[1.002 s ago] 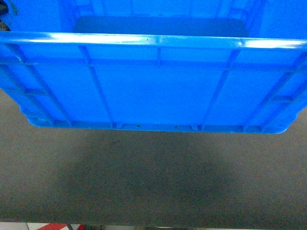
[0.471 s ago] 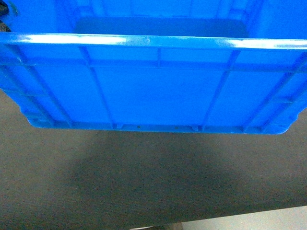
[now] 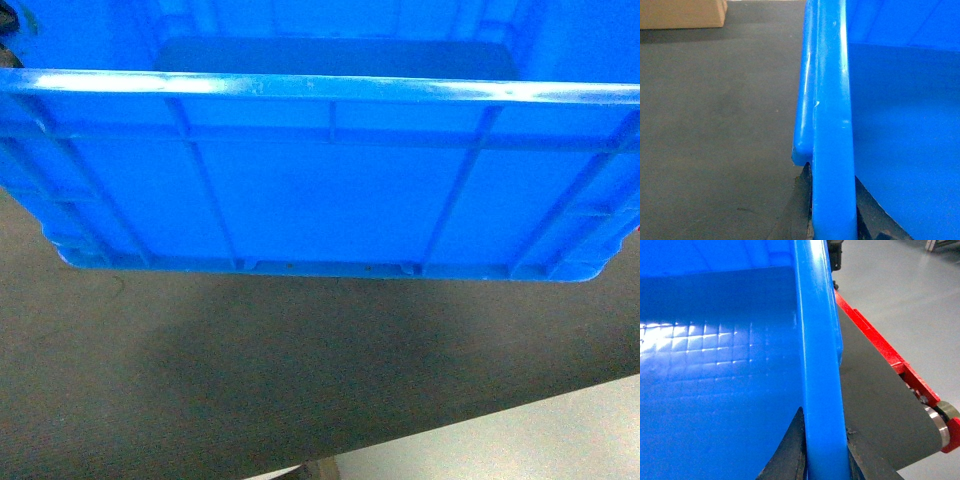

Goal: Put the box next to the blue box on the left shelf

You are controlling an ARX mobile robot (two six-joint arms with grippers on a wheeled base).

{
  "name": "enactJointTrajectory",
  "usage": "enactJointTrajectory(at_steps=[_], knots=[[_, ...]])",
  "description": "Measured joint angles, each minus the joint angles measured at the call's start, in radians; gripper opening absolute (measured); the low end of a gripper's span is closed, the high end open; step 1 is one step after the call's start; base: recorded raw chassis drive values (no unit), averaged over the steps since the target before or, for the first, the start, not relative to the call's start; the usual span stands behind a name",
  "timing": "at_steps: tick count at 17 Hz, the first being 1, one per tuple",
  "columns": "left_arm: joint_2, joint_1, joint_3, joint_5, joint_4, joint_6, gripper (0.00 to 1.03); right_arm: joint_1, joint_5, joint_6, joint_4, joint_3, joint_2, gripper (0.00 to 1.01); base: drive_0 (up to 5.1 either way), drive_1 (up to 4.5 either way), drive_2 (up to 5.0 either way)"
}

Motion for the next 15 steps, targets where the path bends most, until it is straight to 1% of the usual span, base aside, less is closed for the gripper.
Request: enactJointTrajectory(at_steps=[15], knots=[[0.000,0.000,0.000,0.000,0.000,0.000,0.08,0.000,0.001,-0.001,0.000,0.000,0.000,0.10,-1.5,-1.46,-1.5]])
